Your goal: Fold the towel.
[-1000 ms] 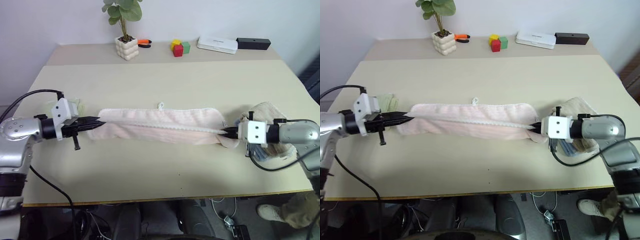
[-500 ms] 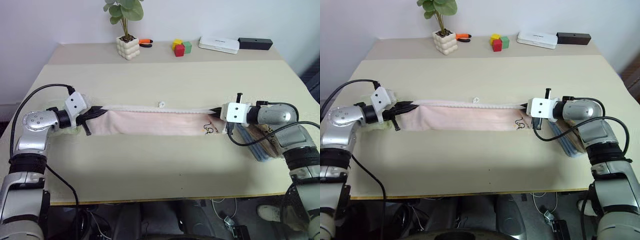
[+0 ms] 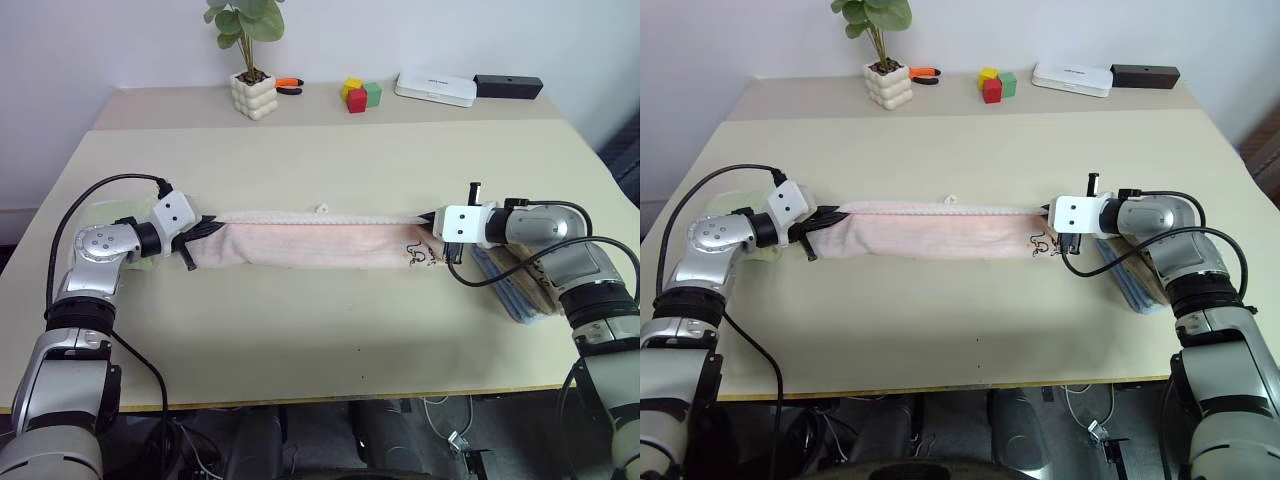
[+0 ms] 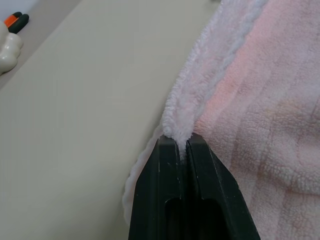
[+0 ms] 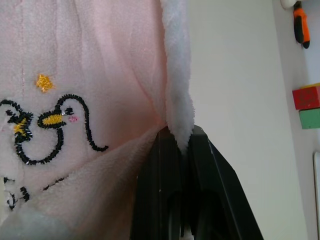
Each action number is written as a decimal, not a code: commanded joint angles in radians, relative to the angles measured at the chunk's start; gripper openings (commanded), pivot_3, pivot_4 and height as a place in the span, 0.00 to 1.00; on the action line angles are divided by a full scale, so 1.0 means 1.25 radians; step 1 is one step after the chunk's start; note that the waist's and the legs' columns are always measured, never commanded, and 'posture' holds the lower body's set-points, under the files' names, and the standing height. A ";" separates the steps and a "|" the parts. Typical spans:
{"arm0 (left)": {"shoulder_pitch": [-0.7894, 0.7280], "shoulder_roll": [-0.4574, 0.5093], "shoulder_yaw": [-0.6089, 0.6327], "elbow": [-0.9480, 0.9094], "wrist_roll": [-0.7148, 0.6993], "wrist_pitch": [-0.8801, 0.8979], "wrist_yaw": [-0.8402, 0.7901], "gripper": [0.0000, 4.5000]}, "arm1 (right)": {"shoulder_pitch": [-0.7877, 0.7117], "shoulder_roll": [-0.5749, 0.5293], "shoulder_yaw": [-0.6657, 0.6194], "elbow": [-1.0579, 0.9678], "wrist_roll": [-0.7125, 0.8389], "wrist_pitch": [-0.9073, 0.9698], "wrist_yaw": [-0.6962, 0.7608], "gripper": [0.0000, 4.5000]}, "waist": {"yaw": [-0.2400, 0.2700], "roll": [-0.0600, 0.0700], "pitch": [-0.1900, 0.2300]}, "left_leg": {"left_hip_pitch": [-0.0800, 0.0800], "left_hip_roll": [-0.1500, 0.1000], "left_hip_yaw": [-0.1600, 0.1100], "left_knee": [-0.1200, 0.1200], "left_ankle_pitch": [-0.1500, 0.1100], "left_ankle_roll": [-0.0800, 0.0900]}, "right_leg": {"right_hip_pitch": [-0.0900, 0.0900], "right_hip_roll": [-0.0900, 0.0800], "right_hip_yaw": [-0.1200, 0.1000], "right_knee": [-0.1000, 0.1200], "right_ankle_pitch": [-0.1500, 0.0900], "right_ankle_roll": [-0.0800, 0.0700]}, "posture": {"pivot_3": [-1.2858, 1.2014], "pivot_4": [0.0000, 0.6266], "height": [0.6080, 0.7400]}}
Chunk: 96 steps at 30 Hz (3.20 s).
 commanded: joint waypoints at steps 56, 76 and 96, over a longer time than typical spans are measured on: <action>-0.096 -0.025 0.003 0.125 -0.028 0.068 -0.126 0.00 | -0.079 0.030 0.003 0.092 0.042 0.034 0.149 0.01 | -0.002 0.000 0.000 | 0.001 0.000 0.000 0.000 0.000 0.001 | 0.000 0.000 0.000 0.000 -0.001 -0.001 | 0.52 0.24 1.00; -0.139 -0.043 0.043 0.199 0.001 -0.010 0.028 1.00 | -0.162 0.030 0.020 0.187 -0.130 -0.119 -0.152 0.99 | -0.002 0.000 0.000 | 0.001 0.000 0.000 0.000 0.000 0.001 | 0.000 0.000 0.000 0.000 -0.001 -0.001 | 0.52 0.24 1.00; -0.134 -0.053 0.095 0.140 -0.042 0.038 0.074 0.88 | -0.160 0.035 -0.045 0.129 0.008 -0.022 -0.019 1.00 | -0.005 0.000 0.000 | 0.001 0.000 0.000 -0.001 0.000 0.000 | 0.000 0.000 0.000 0.000 -0.001 -0.001 | 0.52 0.24 1.00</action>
